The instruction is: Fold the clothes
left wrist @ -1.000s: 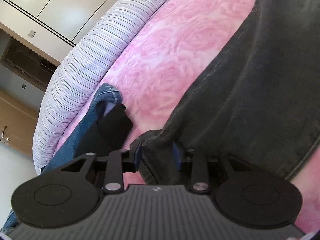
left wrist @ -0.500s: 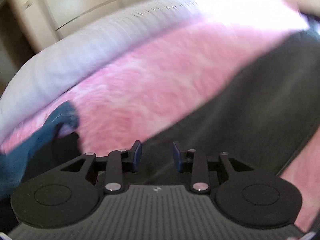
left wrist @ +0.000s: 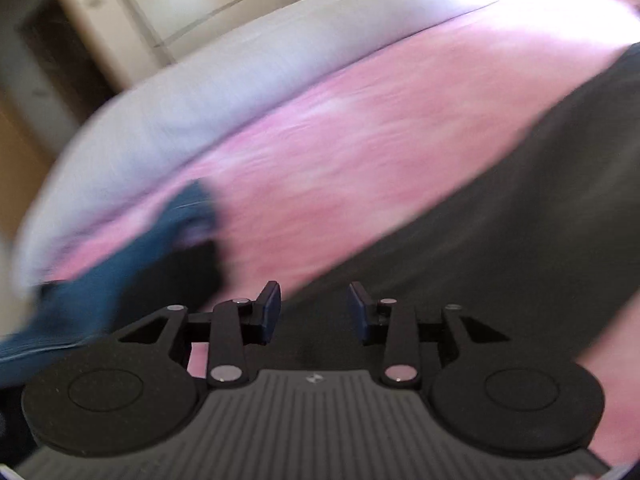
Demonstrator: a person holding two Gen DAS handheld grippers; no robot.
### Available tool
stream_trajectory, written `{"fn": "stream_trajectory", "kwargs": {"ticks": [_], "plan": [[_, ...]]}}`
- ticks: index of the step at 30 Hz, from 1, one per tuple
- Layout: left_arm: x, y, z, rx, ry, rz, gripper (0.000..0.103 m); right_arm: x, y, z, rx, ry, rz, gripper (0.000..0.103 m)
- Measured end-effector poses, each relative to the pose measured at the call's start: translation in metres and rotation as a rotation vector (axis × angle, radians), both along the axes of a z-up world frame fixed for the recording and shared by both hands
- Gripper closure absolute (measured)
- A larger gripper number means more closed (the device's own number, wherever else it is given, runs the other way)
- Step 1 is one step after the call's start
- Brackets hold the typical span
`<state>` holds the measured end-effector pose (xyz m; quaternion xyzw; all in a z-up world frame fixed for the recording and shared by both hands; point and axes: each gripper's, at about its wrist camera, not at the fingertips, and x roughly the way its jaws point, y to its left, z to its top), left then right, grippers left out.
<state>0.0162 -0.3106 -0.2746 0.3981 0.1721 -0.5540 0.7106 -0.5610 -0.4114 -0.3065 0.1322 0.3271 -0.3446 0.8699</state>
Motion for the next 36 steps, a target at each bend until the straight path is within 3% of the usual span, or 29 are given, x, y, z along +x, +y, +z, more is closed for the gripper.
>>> {"fn": "stream_trajectory", "kwargs": {"ticks": [2,4,6,7,8,10,11,14,18,23,27,28,30,32,36], "plan": [[-0.018,-0.006,-0.009,0.036,0.007,-0.075,0.071,0.002,0.001,-0.001,-0.003,-0.001,-0.002,0.041],[-0.023,-0.018,-0.034,0.095,-0.124,-0.085,0.07,0.005,0.001,-0.002,-0.005,-0.002,-0.005,0.039],[-0.006,-0.021,-0.042,0.07,-0.133,-0.075,0.06,0.005,0.001,0.0,-0.003,0.0,-0.002,0.039],[0.008,-0.021,-0.04,0.058,-0.108,-0.036,0.055,0.004,0.001,0.001,-0.003,0.002,0.004,0.039],[0.022,-0.021,-0.037,0.046,-0.08,0.005,0.059,0.002,0.0,0.002,-0.008,0.008,0.005,0.039],[0.048,-0.02,-0.037,0.065,-0.153,0.088,0.07,-0.003,-0.002,0.001,-0.008,0.013,-0.013,0.039],[0.062,-0.016,-0.037,0.073,-0.153,0.128,0.065,-0.006,-0.004,0.001,-0.003,0.012,-0.024,0.039],[0.091,-0.002,-0.028,0.045,-0.108,0.215,0.063,-0.012,-0.009,-0.002,0.021,-0.012,-0.051,0.039],[0.072,0.016,-0.008,0.007,-0.164,0.216,0.07,-0.005,-0.007,0.0,0.011,-0.002,-0.051,0.038],[0.036,0.048,0.007,-0.027,-0.005,0.118,0.069,0.001,-0.001,0.007,0.003,-0.027,-0.024,0.038],[0.029,0.061,-0.033,0.073,-0.113,0.077,0.066,0.004,-0.001,0.004,0.031,-0.032,-0.021,0.038],[0.035,0.063,-0.03,0.06,-0.086,0.12,0.062,0.002,-0.002,0.003,0.04,-0.032,-0.025,0.038],[0.045,0.065,-0.024,0.05,-0.061,0.201,0.065,-0.005,-0.004,0.003,0.057,-0.031,-0.04,0.038],[0.038,0.07,-0.015,0.065,-0.127,0.207,0.071,-0.016,-0.006,0.006,0.07,-0.03,-0.087,0.038],[0.002,0.101,0.014,-0.001,-0.089,0.183,0.07,-0.051,-0.005,0.012,0.085,-0.069,-0.164,0.038]]}}
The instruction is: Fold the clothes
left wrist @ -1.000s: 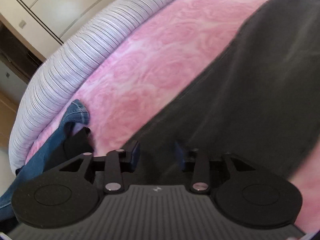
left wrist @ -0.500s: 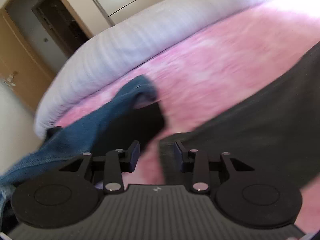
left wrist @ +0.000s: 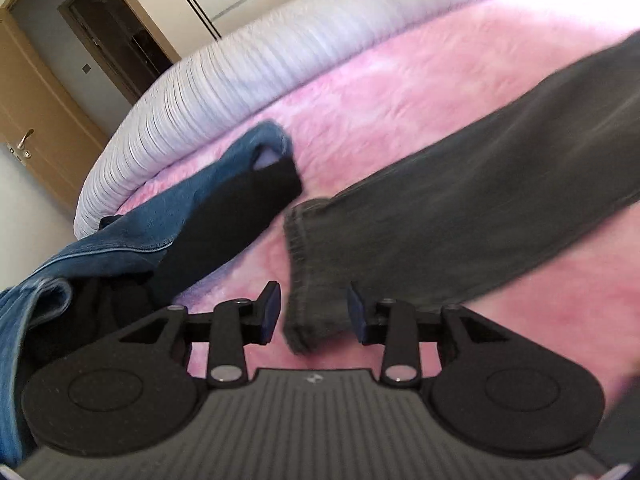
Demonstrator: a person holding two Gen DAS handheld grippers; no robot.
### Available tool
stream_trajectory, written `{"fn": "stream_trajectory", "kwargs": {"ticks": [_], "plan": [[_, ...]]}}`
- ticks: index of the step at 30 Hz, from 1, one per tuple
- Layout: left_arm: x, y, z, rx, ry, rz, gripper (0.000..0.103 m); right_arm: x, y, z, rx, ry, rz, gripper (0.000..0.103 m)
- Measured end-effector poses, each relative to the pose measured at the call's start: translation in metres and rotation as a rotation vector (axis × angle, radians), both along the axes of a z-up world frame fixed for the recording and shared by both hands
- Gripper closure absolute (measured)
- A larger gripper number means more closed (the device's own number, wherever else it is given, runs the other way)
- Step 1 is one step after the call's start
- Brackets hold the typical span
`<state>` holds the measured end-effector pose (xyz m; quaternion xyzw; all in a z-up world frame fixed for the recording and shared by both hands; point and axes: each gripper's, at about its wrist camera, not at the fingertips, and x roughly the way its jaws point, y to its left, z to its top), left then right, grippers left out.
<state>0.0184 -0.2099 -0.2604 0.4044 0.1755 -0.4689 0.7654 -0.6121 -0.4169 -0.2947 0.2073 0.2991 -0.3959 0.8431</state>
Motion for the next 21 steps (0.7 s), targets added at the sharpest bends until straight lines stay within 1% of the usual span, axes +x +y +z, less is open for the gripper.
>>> {"fn": "stream_trajectory", "kwargs": {"ticks": [3,5,9,12,15,17,21], "plan": [[-0.045,0.029,0.009,-0.016,-0.001,-0.055,0.07,-0.026,0.001,-0.008,0.054,0.012,-0.059,0.038],[-0.078,0.052,0.011,-0.012,0.019,-0.091,0.069,-0.048,0.004,-0.008,0.09,-0.035,-0.097,0.038],[-0.126,0.1,0.004,0.024,0.057,-0.117,0.066,-0.084,0.013,-0.004,0.096,-0.016,-0.173,0.038],[-0.143,0.129,-0.01,0.043,0.039,-0.083,0.065,-0.11,0.017,-0.012,0.103,-0.006,-0.177,0.038],[-0.159,0.159,-0.025,0.061,0.02,-0.049,0.065,-0.123,0.023,-0.006,0.1,-0.02,-0.191,0.038],[-0.157,0.176,-0.022,0.048,0.026,0.007,0.064,-0.124,0.03,0.002,0.082,-0.029,-0.201,0.038],[-0.145,0.207,-0.02,0.03,0.031,0.091,0.061,-0.118,0.045,0.01,0.067,-0.089,-0.156,0.038]]}}
